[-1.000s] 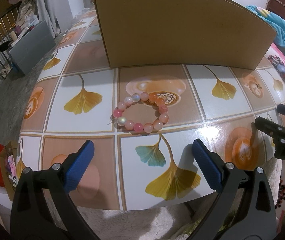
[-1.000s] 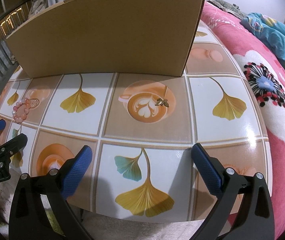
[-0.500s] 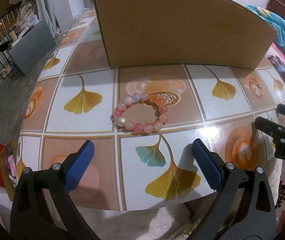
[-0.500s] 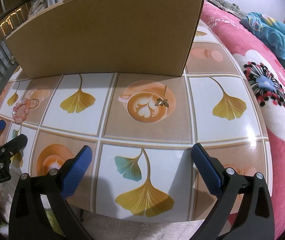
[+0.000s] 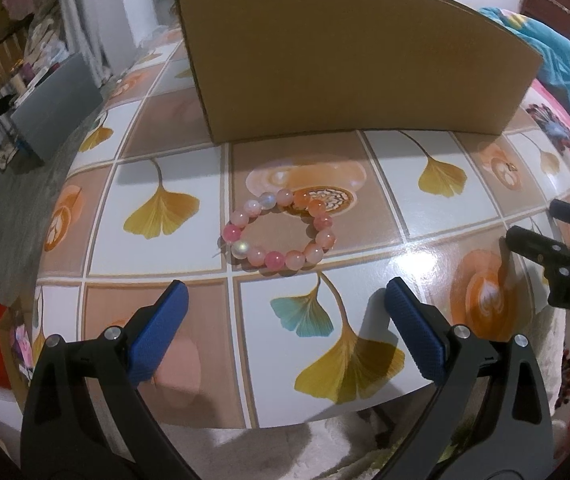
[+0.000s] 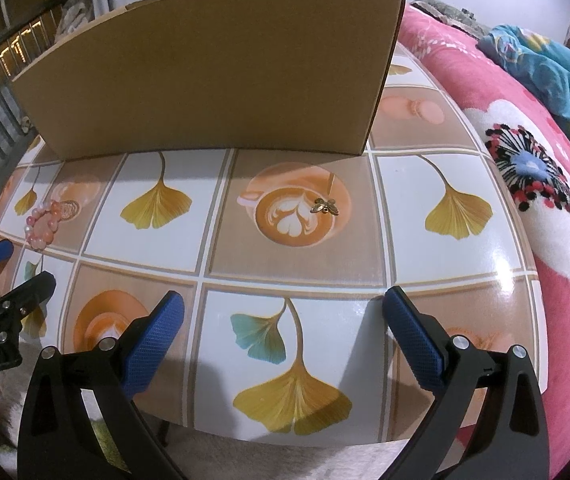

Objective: Organize jewelry

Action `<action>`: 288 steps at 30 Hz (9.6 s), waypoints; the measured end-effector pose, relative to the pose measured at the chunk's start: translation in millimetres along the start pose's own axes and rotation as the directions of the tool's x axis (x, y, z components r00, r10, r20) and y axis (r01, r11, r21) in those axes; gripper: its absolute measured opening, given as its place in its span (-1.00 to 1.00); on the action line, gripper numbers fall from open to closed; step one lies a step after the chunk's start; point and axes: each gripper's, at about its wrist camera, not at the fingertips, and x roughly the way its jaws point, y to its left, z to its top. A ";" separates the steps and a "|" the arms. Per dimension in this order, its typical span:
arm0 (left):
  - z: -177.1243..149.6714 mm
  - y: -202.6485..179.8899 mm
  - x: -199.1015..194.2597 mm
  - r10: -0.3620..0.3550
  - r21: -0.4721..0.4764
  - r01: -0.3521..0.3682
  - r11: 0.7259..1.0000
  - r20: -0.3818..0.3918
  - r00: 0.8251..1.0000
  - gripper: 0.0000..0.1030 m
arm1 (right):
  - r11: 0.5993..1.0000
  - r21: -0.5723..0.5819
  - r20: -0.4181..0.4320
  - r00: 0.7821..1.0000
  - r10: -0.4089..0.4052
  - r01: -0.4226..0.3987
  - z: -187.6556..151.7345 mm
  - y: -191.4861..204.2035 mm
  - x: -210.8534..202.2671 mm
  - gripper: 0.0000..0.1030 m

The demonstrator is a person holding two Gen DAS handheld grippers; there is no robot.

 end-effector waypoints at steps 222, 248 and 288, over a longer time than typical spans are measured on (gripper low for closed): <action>135.2 -1.2 -36.2 0.126 -0.094 -0.127 0.987 -0.019 0.992 0.83 | 0.991 0.052 0.029 0.992 0.125 -0.126 113.1 7.5 -33.0 0.87; 133.0 0.9 -35.8 0.112 -0.103 -0.113 0.988 -0.023 0.993 0.83 | 0.992 0.050 0.033 0.993 0.116 -0.117 112.1 7.2 -36.3 0.87; 133.0 0.1 -36.5 0.113 -0.103 -0.115 0.988 -0.020 0.993 0.83 | 0.992 0.053 0.033 0.993 0.114 -0.116 112.2 6.5 -37.6 0.87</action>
